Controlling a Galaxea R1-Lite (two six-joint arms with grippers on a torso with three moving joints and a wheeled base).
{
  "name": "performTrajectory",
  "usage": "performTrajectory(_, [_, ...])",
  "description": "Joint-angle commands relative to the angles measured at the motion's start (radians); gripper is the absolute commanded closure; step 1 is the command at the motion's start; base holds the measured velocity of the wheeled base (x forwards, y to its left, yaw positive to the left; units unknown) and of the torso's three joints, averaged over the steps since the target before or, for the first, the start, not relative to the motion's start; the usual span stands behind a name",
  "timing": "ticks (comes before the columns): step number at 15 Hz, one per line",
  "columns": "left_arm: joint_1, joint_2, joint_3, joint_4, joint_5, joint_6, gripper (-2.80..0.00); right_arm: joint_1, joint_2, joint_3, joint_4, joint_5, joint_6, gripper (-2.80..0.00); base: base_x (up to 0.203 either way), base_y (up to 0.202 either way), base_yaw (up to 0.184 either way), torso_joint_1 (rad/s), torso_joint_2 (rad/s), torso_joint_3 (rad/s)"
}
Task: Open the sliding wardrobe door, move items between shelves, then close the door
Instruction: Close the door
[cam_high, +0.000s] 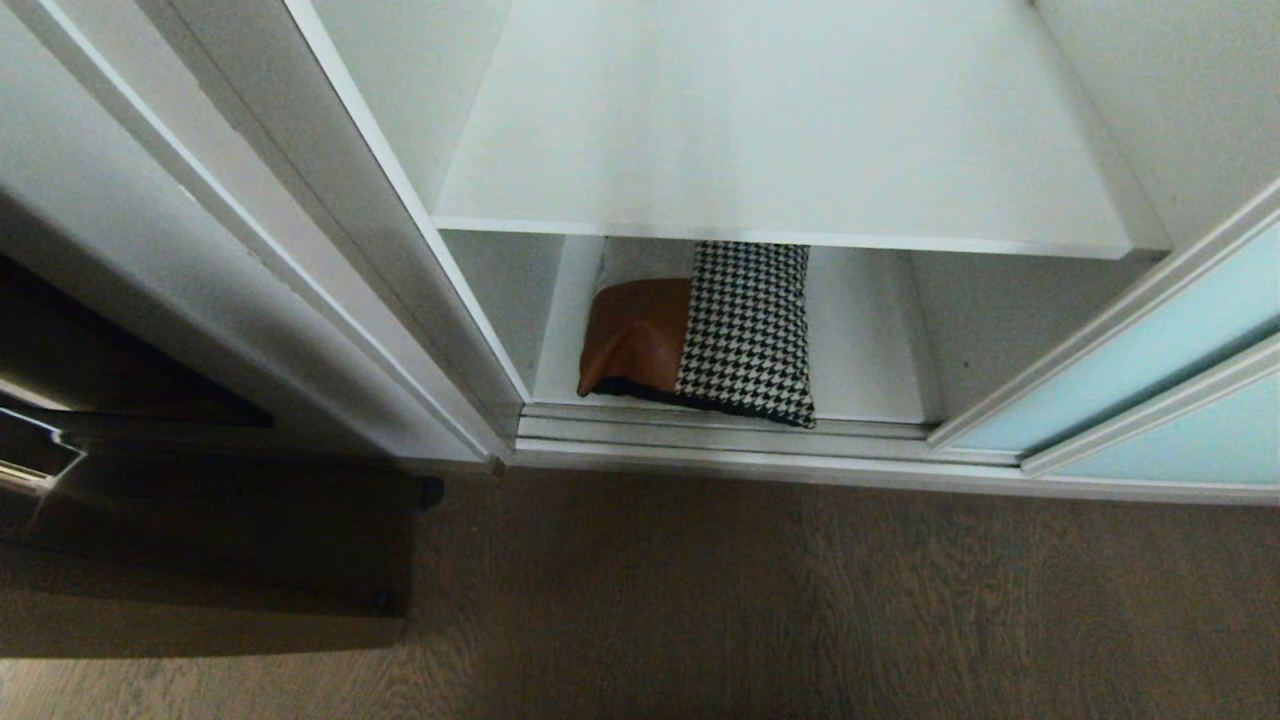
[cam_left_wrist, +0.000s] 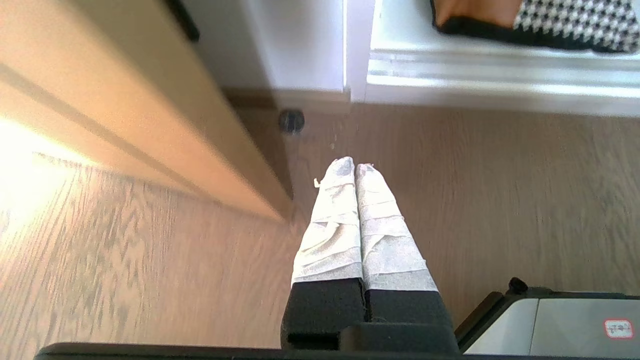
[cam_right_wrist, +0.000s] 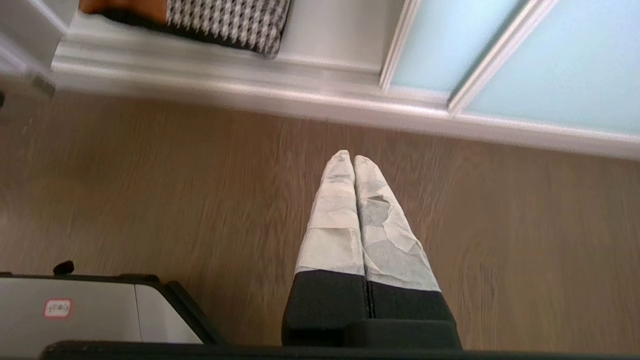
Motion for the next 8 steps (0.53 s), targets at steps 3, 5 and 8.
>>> performTrajectory(3, [0.0, 0.002, 0.002, -0.001, 0.001, -0.009, 0.0, -0.001, 0.001, 0.002, 0.0, 0.0, 0.0, 0.0, -0.194, 0.0, -0.001, 0.002, 0.0, 0.001])
performTrajectory(5, [0.0, 0.002, 0.002, -0.001, 0.001, -0.009, 0.0, 0.001, 0.001, 0.002, 0.0, 0.0, 0.0, 0.0, -0.142, 0.0, 0.0, -0.005, 0.0, 0.004])
performTrajectory(8, [0.0, 0.002, 0.001, -0.001, 0.002, -0.008, 0.0, 0.001, 0.001, 0.002, 0.0, 0.0, 0.0, 0.0, 0.0, 0.0, 0.0, 0.0, 0.0, 0.0])
